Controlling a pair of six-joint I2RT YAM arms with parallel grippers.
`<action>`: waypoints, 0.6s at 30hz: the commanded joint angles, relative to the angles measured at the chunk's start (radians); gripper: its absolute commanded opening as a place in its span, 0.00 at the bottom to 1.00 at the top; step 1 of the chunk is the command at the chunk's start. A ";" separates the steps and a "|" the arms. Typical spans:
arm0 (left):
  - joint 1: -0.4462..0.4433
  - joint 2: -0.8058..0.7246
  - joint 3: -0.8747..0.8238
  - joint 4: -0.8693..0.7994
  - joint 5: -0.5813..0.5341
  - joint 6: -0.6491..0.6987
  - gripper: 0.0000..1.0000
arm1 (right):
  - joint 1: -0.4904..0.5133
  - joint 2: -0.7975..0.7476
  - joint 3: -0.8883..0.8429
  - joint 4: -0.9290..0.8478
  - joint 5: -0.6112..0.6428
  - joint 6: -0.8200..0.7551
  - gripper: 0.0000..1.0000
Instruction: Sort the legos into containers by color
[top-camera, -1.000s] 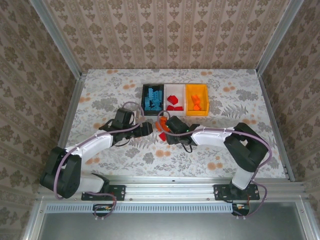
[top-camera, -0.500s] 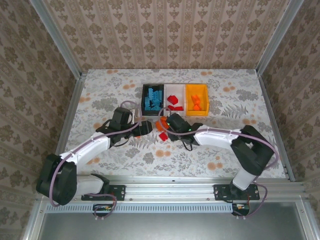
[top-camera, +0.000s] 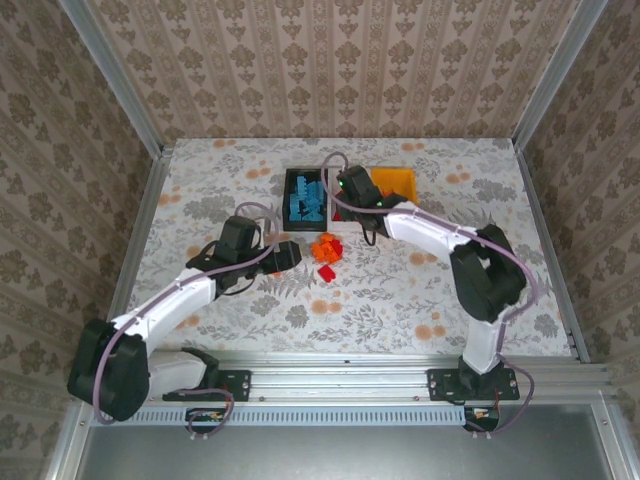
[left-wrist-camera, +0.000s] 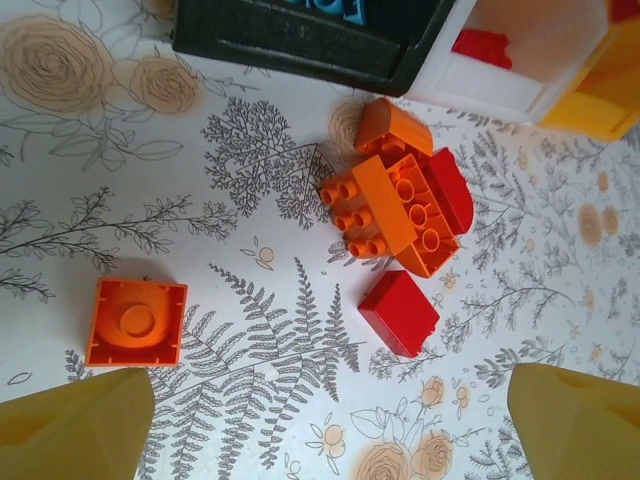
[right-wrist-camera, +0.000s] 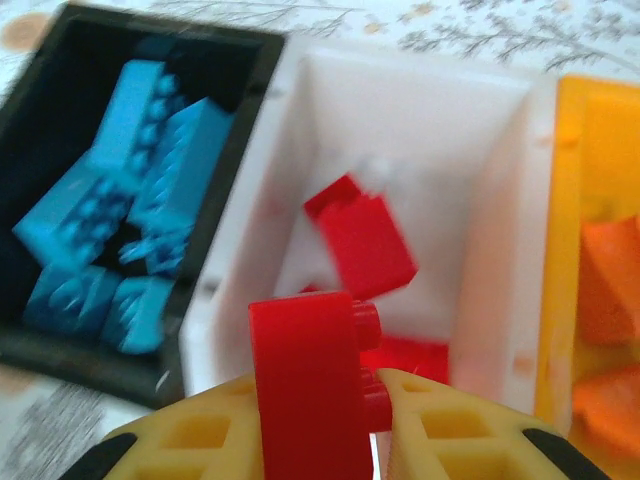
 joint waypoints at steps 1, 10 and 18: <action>0.017 -0.062 -0.032 -0.045 -0.026 -0.020 0.94 | -0.027 0.101 0.127 -0.103 -0.005 -0.049 0.29; 0.028 -0.087 -0.035 -0.059 -0.017 -0.018 0.96 | -0.061 0.244 0.357 -0.199 -0.043 -0.087 0.42; 0.028 -0.095 -0.041 -0.054 -0.018 -0.018 0.97 | -0.011 -0.014 0.121 -0.089 -0.019 -0.042 0.51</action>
